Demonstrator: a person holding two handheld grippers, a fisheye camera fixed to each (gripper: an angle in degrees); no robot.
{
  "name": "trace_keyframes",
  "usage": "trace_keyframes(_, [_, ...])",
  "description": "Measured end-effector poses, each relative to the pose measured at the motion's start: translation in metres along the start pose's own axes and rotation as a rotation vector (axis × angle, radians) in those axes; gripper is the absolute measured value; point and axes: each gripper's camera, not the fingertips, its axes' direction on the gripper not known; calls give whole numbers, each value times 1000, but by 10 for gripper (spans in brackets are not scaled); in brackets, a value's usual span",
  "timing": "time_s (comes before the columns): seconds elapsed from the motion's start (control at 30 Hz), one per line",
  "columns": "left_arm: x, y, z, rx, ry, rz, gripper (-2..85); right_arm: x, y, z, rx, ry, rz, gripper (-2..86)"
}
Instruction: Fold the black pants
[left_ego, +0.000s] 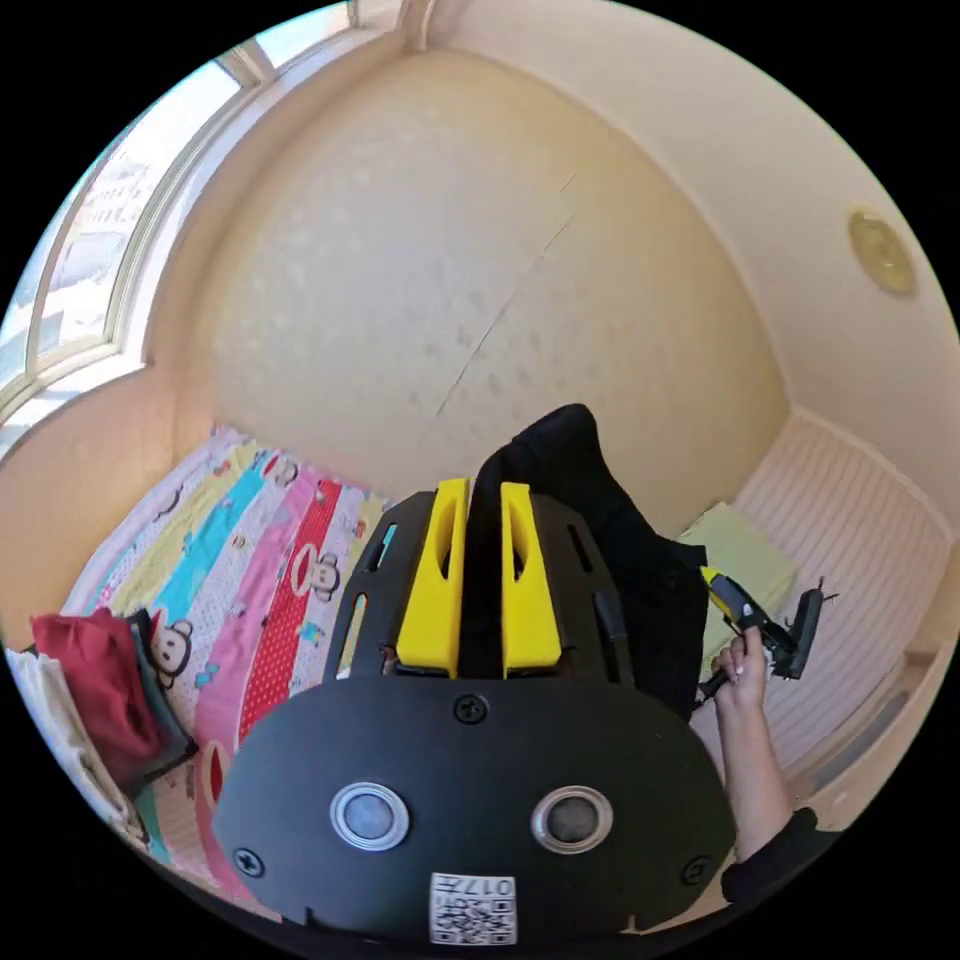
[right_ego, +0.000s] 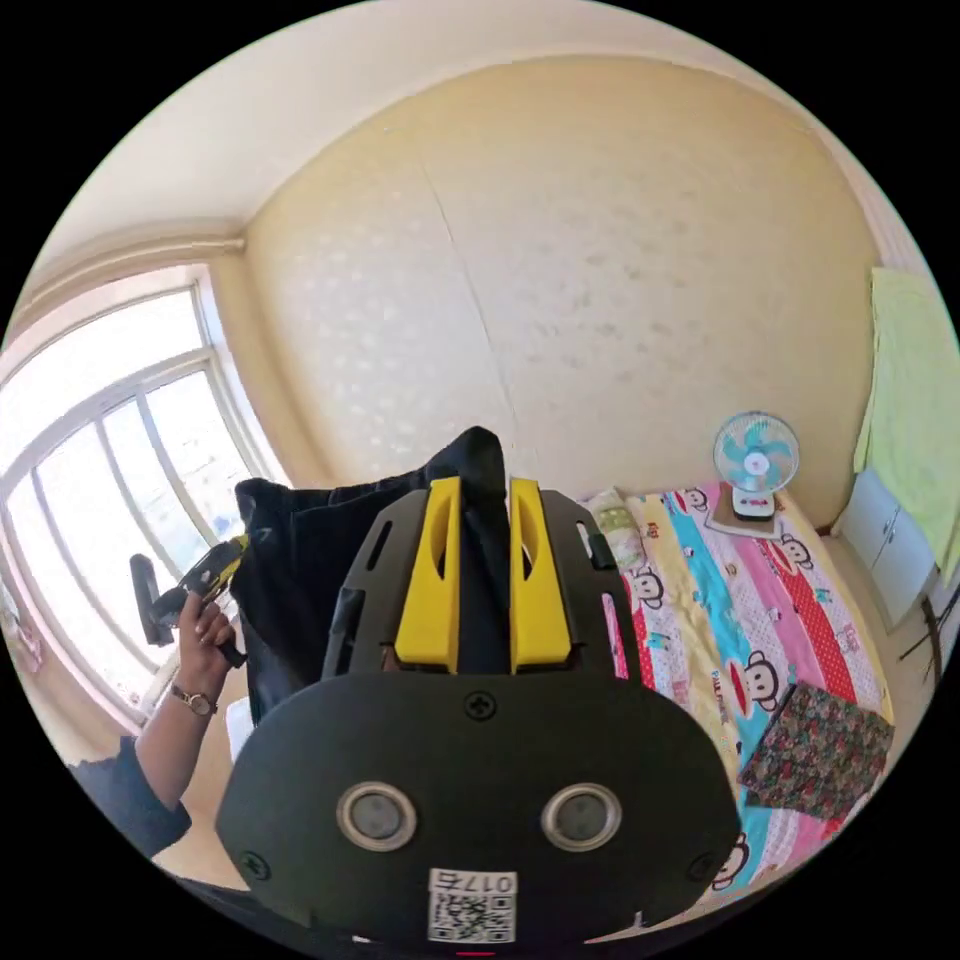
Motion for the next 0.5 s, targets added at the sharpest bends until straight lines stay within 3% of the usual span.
trace_keyframes(0.03, [-23, 4, 40, -148, -48, -78, 31, 20, -1, 26, -72, 27, 52, 69])
trace_keyframes(0.13, [-64, 59, 77, -259, -16, -112, 17, 110, 46, 97, -207, 28, 211, 66])
trace_keyframes(0.27, [-101, 196, 106, -558, -150, -128, 25, 228, 183, 153, -489, 116, 256, 69])
trace_keyframes(0.5, [-76, 405, 114, -1059, -154, -210, 48, 386, 416, 135, -1019, 63, 442, 95])
